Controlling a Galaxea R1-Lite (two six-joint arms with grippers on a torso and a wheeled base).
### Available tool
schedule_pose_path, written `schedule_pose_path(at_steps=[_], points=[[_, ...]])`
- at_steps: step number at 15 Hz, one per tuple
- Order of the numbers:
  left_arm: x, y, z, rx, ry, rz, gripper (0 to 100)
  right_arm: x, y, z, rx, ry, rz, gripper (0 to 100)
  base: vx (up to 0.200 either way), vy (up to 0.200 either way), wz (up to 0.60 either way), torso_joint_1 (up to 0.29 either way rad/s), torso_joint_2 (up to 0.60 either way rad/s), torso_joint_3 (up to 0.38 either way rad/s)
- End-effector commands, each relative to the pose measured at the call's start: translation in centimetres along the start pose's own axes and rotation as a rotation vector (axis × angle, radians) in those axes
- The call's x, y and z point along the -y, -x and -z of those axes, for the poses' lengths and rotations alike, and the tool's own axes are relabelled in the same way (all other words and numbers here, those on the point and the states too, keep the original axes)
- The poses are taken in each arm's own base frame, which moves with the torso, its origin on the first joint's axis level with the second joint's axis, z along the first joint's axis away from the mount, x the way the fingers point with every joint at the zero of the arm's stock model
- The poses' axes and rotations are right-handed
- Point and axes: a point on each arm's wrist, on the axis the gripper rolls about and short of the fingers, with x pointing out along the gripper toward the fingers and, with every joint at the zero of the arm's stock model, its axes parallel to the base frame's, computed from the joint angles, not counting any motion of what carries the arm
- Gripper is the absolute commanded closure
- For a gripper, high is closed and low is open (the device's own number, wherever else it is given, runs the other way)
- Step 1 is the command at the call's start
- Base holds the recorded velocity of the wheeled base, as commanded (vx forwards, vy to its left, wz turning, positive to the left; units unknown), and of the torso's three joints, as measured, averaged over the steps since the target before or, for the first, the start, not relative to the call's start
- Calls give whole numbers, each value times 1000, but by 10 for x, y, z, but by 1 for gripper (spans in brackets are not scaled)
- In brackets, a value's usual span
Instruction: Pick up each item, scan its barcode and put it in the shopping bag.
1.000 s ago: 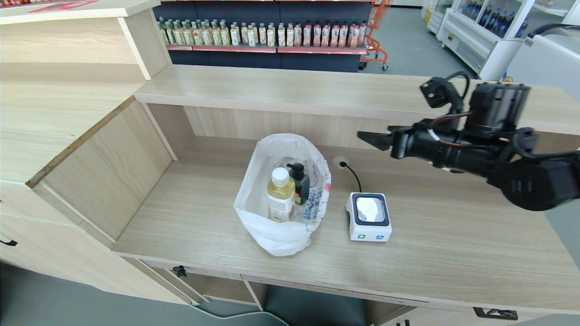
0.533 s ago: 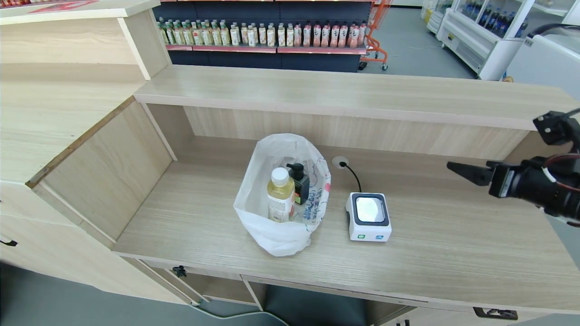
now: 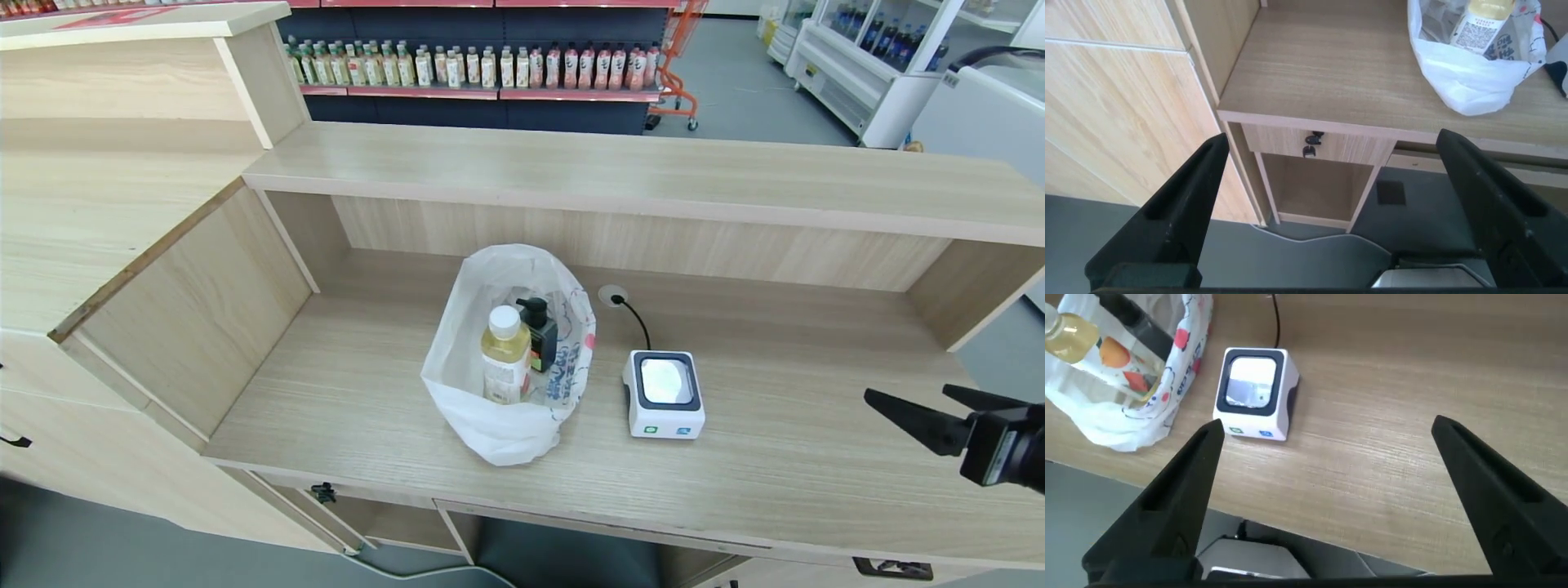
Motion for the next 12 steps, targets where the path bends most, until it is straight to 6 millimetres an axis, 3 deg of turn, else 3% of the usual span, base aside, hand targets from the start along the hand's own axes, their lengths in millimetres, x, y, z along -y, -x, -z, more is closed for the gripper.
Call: schedule_pose_path(at_steps=[1, 5, 12], points=[[0, 0, 0, 0, 0, -1, 0, -6, 22, 10, 28, 12, 3, 0, 0, 0, 0, 0, 0, 0], [0, 0, 0, 0, 2, -1, 0, -10, 44, 27, 47, 16, 101, 0, 0, 0, 0, 0, 0, 0], [0, 0, 0, 0, 2, -1, 0, -22, 84, 66, 37, 71, 100, 0, 0, 0, 0, 0, 0, 0]])
